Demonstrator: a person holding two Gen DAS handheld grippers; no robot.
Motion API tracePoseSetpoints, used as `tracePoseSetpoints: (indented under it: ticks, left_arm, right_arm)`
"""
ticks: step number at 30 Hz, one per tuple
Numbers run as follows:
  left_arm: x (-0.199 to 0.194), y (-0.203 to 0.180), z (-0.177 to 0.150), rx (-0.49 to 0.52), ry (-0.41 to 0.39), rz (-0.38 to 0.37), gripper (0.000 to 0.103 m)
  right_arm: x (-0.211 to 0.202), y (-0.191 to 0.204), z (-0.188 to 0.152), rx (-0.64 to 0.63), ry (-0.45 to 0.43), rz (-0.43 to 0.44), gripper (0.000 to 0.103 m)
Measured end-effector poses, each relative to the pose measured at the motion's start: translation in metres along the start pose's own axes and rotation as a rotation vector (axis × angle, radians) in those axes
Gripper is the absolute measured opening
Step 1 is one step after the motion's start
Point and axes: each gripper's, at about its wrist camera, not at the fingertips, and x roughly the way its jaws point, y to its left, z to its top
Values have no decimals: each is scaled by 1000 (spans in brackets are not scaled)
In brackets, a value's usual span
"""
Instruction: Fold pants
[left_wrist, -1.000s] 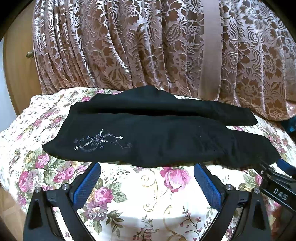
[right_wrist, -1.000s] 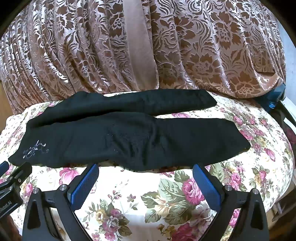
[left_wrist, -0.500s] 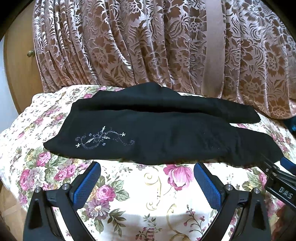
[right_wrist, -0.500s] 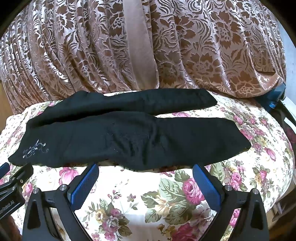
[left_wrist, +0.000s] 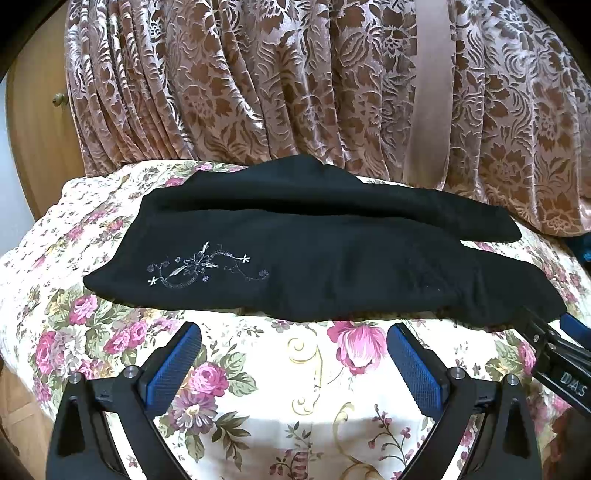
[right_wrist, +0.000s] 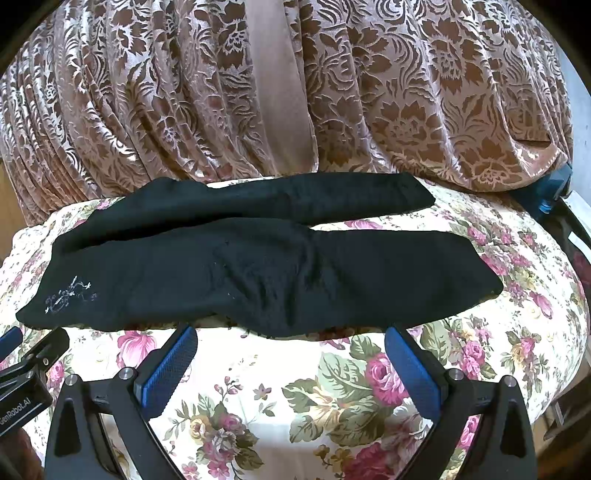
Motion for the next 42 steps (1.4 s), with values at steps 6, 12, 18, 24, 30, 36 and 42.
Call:
tracePoseSetpoints:
  ticks: [6,12,18,24,30,36,42]
  left_arm:
    - [4,1,-1,-2,10,1,101]
    - [9,4,-2,-13,26,7,101]
    - [16,9,-4,-29,48,13,101]
    - [29,19,-6,-68,95,-26,101]
    - [44,43,-10,-171,120,-140,101]
    - [63,96,-23,-448,129,-250,100]
    - [74,138,-21,-594,79,-278,95]
  right_arm:
    - [1,0,0,-3,3,-1,103]
    - [3,-4,1,9,0,2,103]
    - [5,-13,5,21,-41,38,103]
    - [16,-20,5,-21,-49,37,103]
    - [38,-61,2,129,42,76,103]
    - [63,-124,-11,367,111,178,89]
    - [89,-188,-35,687,140,305,70]
